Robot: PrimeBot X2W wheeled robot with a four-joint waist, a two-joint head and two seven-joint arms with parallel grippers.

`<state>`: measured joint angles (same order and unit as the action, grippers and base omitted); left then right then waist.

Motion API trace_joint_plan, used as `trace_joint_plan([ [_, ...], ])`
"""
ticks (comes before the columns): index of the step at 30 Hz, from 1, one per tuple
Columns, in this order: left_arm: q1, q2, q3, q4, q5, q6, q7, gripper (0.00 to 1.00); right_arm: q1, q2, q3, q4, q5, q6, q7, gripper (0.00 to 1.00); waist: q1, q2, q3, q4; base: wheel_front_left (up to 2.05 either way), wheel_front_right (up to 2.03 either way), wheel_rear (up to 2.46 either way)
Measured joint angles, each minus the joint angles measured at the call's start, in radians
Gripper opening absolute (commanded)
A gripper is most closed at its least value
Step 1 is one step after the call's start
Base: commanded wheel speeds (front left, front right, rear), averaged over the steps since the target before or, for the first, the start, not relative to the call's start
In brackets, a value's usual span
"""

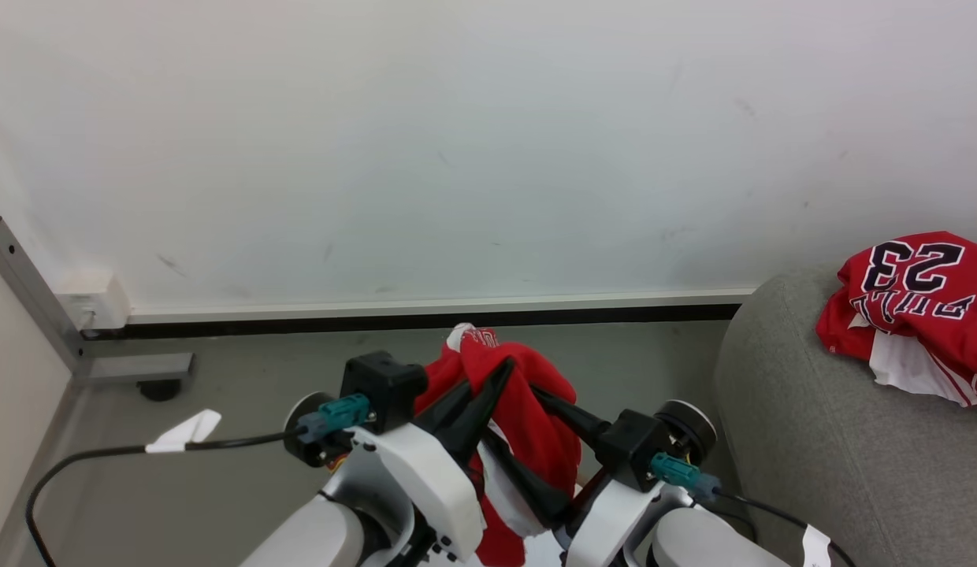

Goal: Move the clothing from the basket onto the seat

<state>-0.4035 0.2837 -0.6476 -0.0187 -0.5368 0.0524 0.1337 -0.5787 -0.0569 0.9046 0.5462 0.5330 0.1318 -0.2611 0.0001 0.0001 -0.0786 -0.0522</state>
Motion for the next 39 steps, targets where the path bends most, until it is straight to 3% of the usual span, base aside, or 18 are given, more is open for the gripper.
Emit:
trace_joint_plan([
  [4,-0.001,-0.008,-0.010,-0.012,0.000,0.000,0.006,0.00,-0.020,0.005,0.041,0.047,0.037,0.000,0.000,1.00,0.0000,0.0000,-0.002,0.006,0.00,0.00,0.00],
  [5,-0.001,-0.009,-0.010,-0.014,0.000,0.000,0.006,0.00,-0.023,0.006,0.046,0.053,0.049,0.000,0.000,0.53,0.0000,-0.0001,-0.003,0.007,0.00,0.00,0.00],
  [6,-0.001,-0.010,-0.010,-0.015,-0.001,0.000,0.006,0.00,-0.026,0.007,0.046,0.053,0.064,0.000,0.000,0.00,0.0000,0.0000,-0.004,0.008,0.00,0.00,0.00],
  [13,0.000,-0.007,-0.004,-0.015,-0.005,0.012,0.003,0.00,-0.035,0.009,0.048,0.042,0.104,0.000,0.000,0.00,0.0000,-0.0001,-0.009,0.013,0.00,0.00,0.00],
  [14,0.000,-0.006,-0.001,-0.015,-0.005,0.020,-0.006,0.18,-0.035,0.009,0.044,0.038,0.105,0.000,0.000,0.00,0.0000,-0.0001,-0.009,0.014,0.00,0.00,0.00],
  [16,0.000,-0.004,0.007,-0.014,-0.002,0.029,-0.021,0.81,-0.035,0.009,0.031,0.029,0.117,0.000,0.000,0.00,-0.0001,-0.0001,-0.009,0.014,0.00,0.00,0.00],
  [17,0.001,-0.001,0.009,-0.011,0.001,0.033,-0.023,1.00,-0.036,0.009,0.027,0.026,0.118,0.000,0.000,0.00,-0.0001,0.0000,-0.009,0.014,0.00,0.00,0.00],
  [31,0.057,0.017,-0.019,0.042,0.043,0.051,-0.100,1.00,-0.038,-0.004,-0.110,0.031,0.067,0.000,0.000,0.00,-0.0001,0.0000,0.002,0.006,0.00,0.00,0.00],
  [39,0.067,0.016,-0.026,0.069,0.043,0.045,-0.128,1.00,-0.043,-0.018,-0.159,0.017,0.031,0.000,0.000,0.00,-0.0001,0.0000,0.017,-0.031,0.00,0.00,0.00],
])
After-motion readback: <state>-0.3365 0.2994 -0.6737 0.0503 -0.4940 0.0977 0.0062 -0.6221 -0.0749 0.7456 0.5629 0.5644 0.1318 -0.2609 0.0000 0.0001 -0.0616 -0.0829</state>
